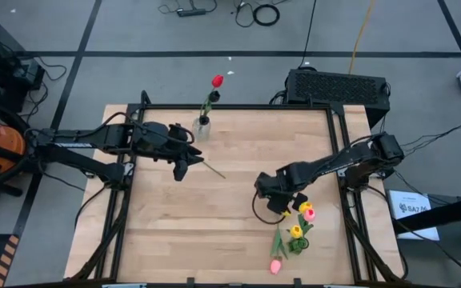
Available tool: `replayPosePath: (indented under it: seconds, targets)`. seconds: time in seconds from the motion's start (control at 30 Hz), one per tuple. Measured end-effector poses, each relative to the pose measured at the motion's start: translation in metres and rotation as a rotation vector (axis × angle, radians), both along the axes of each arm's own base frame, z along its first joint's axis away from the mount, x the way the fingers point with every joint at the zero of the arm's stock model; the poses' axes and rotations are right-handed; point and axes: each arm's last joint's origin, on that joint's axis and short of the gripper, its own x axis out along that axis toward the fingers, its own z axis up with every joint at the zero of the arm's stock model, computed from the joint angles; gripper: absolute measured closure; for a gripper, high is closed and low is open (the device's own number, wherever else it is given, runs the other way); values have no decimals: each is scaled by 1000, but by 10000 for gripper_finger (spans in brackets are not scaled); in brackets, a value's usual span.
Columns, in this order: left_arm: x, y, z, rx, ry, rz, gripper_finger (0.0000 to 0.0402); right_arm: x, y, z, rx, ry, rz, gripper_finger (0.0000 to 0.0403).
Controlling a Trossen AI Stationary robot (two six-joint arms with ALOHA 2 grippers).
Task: Sort flowers into vase by color
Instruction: Put the pink tulip into the green flower vase
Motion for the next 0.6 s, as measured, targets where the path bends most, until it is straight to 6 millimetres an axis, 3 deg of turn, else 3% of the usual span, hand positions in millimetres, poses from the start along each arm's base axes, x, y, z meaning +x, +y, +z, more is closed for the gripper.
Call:
replayPosePath:
  seconds: [0.3, 0.6]
  targets:
    - [-1, -5, -2, 0, 21, -20, 268, 0, 27, -15, 11, 31, 85, 266]
    - [-1, -5, -2, 0, 22, -22, 268, 2, 49, -31, 70, 62, 161, 268]
